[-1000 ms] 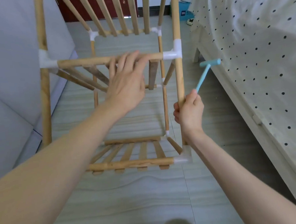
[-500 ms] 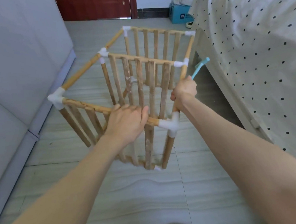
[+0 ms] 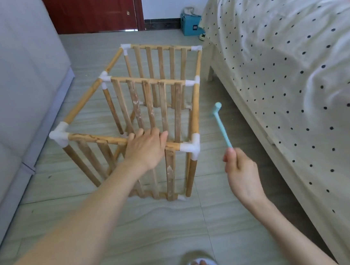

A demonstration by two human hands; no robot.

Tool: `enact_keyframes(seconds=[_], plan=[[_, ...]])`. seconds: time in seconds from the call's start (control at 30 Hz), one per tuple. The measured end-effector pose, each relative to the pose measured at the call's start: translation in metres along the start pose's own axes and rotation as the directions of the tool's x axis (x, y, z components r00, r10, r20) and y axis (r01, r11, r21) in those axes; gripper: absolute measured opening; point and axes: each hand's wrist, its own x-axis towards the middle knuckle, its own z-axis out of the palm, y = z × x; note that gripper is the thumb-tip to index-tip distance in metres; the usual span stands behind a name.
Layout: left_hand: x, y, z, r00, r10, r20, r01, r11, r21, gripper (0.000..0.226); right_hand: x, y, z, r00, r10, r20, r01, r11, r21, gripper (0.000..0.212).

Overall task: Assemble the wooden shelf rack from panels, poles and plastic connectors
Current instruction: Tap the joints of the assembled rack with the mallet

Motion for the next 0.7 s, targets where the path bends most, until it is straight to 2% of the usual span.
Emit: enact_keyframes(seconds=[0.07, 0.1, 0.13, 0.17, 0.2, 0.23, 0.27, 0.3, 0.33, 0.37, 0.4, 0.43, 0.47, 0.5, 0.53, 0.57, 0.63, 0.67, 0.7], plan=[[-0.005, -0.012, -0.004, 0.998, 0.014, 0.055, -0.014, 1.000, -0.001, 0.041, -0.008, -0.016, -0.018, 0.957, -0.109, -0.270, 0.150, 0.979, 0.138, 0.032], [-0.011, -0.020, -0.004, 0.999, 0.019, 0.051, -0.021, 0.999, 0.047, 0.045, -0.017, -0.021, -0.022, 0.929, -0.155, -0.335, 0.221, 0.961, 0.168, 0.031], [-0.018, -0.027, -0.004, 0.999, 0.021, 0.033, -0.025, 0.993, 0.111, 0.052, -0.027, -0.023, -0.021, 0.935, -0.184, -0.302, 0.237, 0.960, 0.148, 0.030], [-0.025, -0.033, -0.004, 0.999, 0.033, 0.008, -0.034, 0.985, 0.170, 0.057, -0.038, -0.022, -0.015, 0.973, -0.171, -0.153, 0.181, 0.982, 0.058, 0.029], [-0.032, -0.037, -0.003, 0.999, 0.052, -0.010, -0.049, 0.979, 0.198, 0.060, -0.046, -0.018, -0.010, 0.990, -0.100, 0.101, 0.112, 0.987, -0.119, 0.030], [-0.037, -0.038, -0.002, 0.998, 0.060, -0.013, -0.056, 0.981, 0.187, 0.058, -0.053, -0.016, -0.010, 0.962, 0.000, 0.273, 0.074, 0.962, -0.263, 0.031], [-0.040, -0.039, 0.000, 0.998, 0.057, -0.013, -0.054, 0.986, 0.158, 0.055, -0.053, -0.013, -0.012, 0.957, 0.003, 0.289, 0.083, 0.955, -0.286, 0.033], [-0.040, -0.038, 0.001, 0.999, 0.040, -0.014, -0.038, 0.991, 0.128, 0.053, -0.046, -0.013, -0.016, 0.977, -0.063, 0.205, 0.111, 0.966, -0.234, 0.034], [-0.040, -0.036, 0.002, 1.000, 0.017, -0.010, -0.016, 0.994, 0.105, 0.052, -0.041, -0.021, -0.022, 0.985, -0.172, 0.030, 0.174, 0.980, -0.095, 0.034], [-0.039, -0.035, 0.002, 1.000, 0.004, -0.002, -0.003, 0.996, 0.094, 0.051, -0.041, -0.027, -0.027, 0.958, -0.244, -0.151, 0.250, 0.968, 0.024, 0.034], [-0.038, -0.033, 0.002, 1.000, -0.001, 0.005, 0.001, 0.996, 0.090, 0.051, -0.041, -0.030, -0.027, 0.942, -0.258, -0.213, 0.282, 0.955, 0.088, 0.035], [-0.038, -0.033, 0.002, 1.000, -0.004, 0.012, 0.003, 0.996, 0.087, 0.051, -0.041, -0.032, -0.025, 0.952, -0.248, -0.178, 0.269, 0.958, 0.103, 0.037], [-0.038, -0.033, 0.001, 1.000, -0.003, 0.016, 0.001, 0.997, 0.082, 0.050, -0.043, -0.031, -0.019, 0.985, -0.173, -0.012, 0.173, 0.985, 0.011, 0.040], [-0.038, -0.034, 0.001, 1.000, -0.002, 0.020, 0.001, 0.997, 0.078, 0.050, -0.047, -0.027, -0.015, 0.978, -0.056, 0.203, 0.086, 0.986, -0.142, 0.040], [-0.038, -0.034, 0.001, 1.000, -0.003, 0.022, 0.001, 0.997, 0.078, 0.050, -0.049, -0.024, -0.014, 0.964, 0.025, 0.267, 0.022, 0.985, -0.174, 0.039], [-0.037, -0.035, 0.002, 1.000, -0.002, 0.018, 0.001, 0.997, 0.082, 0.050, -0.043, -0.021, -0.012, 0.975, 0.011, 0.221, 0.018, 0.991, -0.129, 0.039], [-0.037, -0.035, 0.002, 1.000, -0.008, 0.004, 0.007, 0.996, 0.085, 0.049, -0.041, -0.029, -0.015, 0.992, -0.086, -0.094, 0.102, 0.979, 0.178, 0.039], [-0.037, -0.034, 0.002, 1.000, -0.003, -0.004, 0.003, 0.996, 0.089, 0.049, -0.044, -0.032, -0.014, 0.983, -0.088, -0.159, 0.129, 0.953, 0.273, 0.038], [-0.037, -0.033, 0.001, 1.000, 0.001, -0.012, 0.000, 0.996, 0.094, 0.048, -0.046, -0.032, -0.011, 0.991, -0.070, -0.115, 0.105, 0.940, 0.326, 0.037]])
